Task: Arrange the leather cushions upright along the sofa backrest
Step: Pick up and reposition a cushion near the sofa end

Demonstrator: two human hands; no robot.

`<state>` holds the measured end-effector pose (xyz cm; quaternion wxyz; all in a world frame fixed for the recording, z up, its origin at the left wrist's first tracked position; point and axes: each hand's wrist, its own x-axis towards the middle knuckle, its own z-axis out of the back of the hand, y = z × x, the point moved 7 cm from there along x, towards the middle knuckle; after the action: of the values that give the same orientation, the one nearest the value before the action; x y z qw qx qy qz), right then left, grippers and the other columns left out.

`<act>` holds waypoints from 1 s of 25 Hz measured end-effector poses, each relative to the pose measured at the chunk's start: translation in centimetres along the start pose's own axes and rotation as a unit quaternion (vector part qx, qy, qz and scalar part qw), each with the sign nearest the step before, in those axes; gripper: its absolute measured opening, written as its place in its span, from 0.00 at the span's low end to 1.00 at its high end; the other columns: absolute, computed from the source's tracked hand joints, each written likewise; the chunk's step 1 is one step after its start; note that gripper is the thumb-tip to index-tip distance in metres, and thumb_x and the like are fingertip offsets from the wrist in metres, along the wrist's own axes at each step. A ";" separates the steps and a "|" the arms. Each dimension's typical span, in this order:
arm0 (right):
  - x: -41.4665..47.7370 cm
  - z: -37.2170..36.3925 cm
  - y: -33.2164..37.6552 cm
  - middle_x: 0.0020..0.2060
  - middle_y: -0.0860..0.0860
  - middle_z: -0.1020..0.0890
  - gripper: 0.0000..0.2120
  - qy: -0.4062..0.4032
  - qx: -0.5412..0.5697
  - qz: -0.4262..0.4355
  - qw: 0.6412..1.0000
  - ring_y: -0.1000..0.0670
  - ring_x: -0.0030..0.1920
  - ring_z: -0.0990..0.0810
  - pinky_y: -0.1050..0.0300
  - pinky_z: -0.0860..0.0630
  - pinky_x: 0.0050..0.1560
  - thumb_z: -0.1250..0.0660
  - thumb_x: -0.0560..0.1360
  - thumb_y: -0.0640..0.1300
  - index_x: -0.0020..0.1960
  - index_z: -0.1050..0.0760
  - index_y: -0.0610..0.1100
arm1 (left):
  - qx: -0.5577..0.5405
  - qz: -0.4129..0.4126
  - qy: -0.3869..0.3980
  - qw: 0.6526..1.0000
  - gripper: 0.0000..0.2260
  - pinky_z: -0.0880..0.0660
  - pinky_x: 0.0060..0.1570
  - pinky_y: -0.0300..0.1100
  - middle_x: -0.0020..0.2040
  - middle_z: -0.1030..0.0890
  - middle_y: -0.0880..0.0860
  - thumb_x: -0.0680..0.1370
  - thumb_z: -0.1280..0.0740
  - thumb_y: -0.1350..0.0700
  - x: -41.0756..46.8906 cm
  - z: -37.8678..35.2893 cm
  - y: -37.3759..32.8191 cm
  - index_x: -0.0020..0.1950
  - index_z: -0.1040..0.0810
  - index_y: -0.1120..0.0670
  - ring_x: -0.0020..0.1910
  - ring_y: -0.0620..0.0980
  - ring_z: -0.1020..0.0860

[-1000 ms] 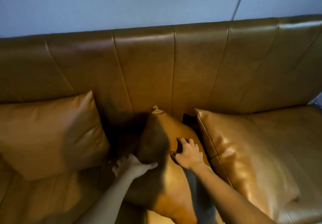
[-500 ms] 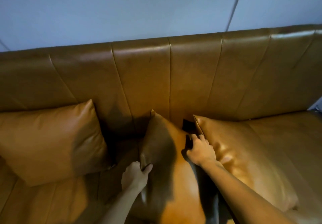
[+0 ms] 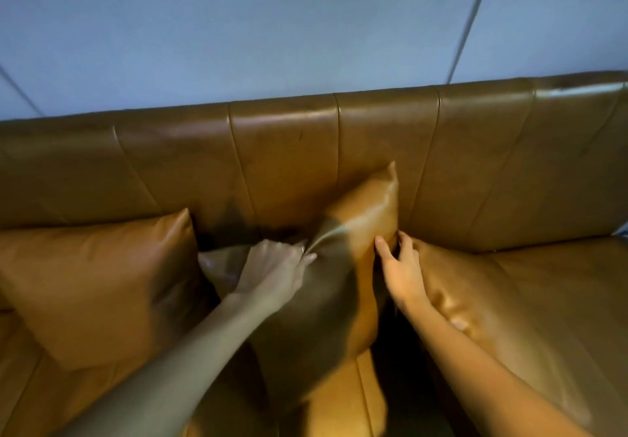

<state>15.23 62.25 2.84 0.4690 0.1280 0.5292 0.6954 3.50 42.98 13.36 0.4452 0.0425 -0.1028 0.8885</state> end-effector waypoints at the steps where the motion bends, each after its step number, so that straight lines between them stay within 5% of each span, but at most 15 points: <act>1: 0.5 0.5 0.3 0.76 0.44 0.34 0.37 0.000 0.032 0.011 0.999 0.40 0.75 0.34 0.40 0.39 0.75 0.35 0.76 0.63 0.79 0.43 0.51 | -0.006 -0.040 -0.013 0.999 0.16 0.27 0.46 0.47 0.41 0.15 0.55 0.82 0.39 0.47 1.1 0.5 0.3 0.51 0.17 0.56 0.43 0.56 0.17; 3: 1.5 1.2 0.2 0.76 0.46 0.33 0.40 0.022 0.091 -0.004 0.996 0.43 0.75 0.33 0.40 0.37 0.75 0.29 0.74 0.58 0.80 0.44 0.51 | -0.021 -0.076 -0.006 0.997 0.17 0.30 0.59 0.49 0.49 0.14 0.57 0.82 0.39 0.48 3.1 0.0 1.9 0.58 0.17 0.60 0.52 0.56 0.17; 6: 2.8 0.9 -1.3 0.74 0.47 0.29 0.41 0.076 0.079 -0.052 0.993 0.43 0.73 0.30 0.43 0.35 0.74 0.26 0.75 0.47 0.80 0.44 0.49 | -0.029 -0.014 0.052 0.998 0.21 0.41 0.70 0.46 0.68 0.22 0.55 0.82 0.39 0.45 5.1 -2.4 5.3 0.70 0.25 0.56 0.70 0.51 0.27; 12: 4.8 -1.0 1.4 0.79 0.46 0.42 0.60 0.112 -0.050 -0.028 0.992 0.35 0.76 0.38 0.36 0.37 0.74 0.20 0.65 0.44 0.81 0.60 0.58 | 0.061 0.048 0.184 0.980 0.48 0.54 0.76 0.57 0.81 0.44 0.49 0.67 0.39 0.23 6.7 -4.7 8.1 0.81 0.50 0.43 0.80 0.53 0.47; 16: 9.8 -2.7 -1.4 0.77 0.47 0.36 0.75 0.165 -0.010 -0.071 0.984 0.35 0.75 0.39 0.32 0.40 0.74 0.17 0.42 0.52 0.78 0.59 0.66 | 0.105 0.077 0.193 0.973 0.52 0.51 0.73 0.63 0.81 0.45 0.52 0.65 0.35 0.24 7.3 -5.5 7.6 0.80 0.54 0.42 0.79 0.57 0.47; 18: 9.4 -2.0 -1.0 0.73 0.48 0.29 0.68 0.175 0.021 -0.078 0.981 0.38 0.73 0.33 0.34 0.36 0.73 0.16 0.47 0.48 0.79 0.50 0.61 | 0.098 0.057 0.157 0.981 0.43 0.48 0.72 0.61 0.79 0.37 0.50 0.70 0.34 0.29 7.6 -5.5 6.8 0.80 0.45 0.43 0.77 0.56 0.40; 22: 5.4 -0.3 1.1 0.57 0.53 0.20 0.36 0.139 0.106 -0.021 0.984 0.48 0.59 0.23 0.47 0.26 0.60 0.24 0.67 0.33 0.70 0.32 0.53 | 0.065 0.011 0.095 0.993 0.30 0.49 0.73 0.58 0.74 0.29 0.49 0.76 0.35 0.36 6.8 -5.5 5.7 0.73 0.29 0.49 0.74 0.53 0.35; 25: 5.6 -0.4 -0.2 0.66 0.51 0.25 0.47 0.108 -0.026 0.016 0.994 0.42 0.69 0.29 0.40 0.33 0.68 0.22 0.63 0.44 0.76 0.40 0.60 | 0.052 0.018 0.125 0.991 0.32 0.51 0.74 0.58 0.76 0.33 0.48 0.76 0.35 0.35 7.7 -5.9 6.3 0.76 0.33 0.48 0.76 0.52 0.39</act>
<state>12.15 66.38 0.72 0.4014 0.0485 0.5558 0.7263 -6.11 46.62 7.96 0.4355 -0.0473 -0.0011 0.8990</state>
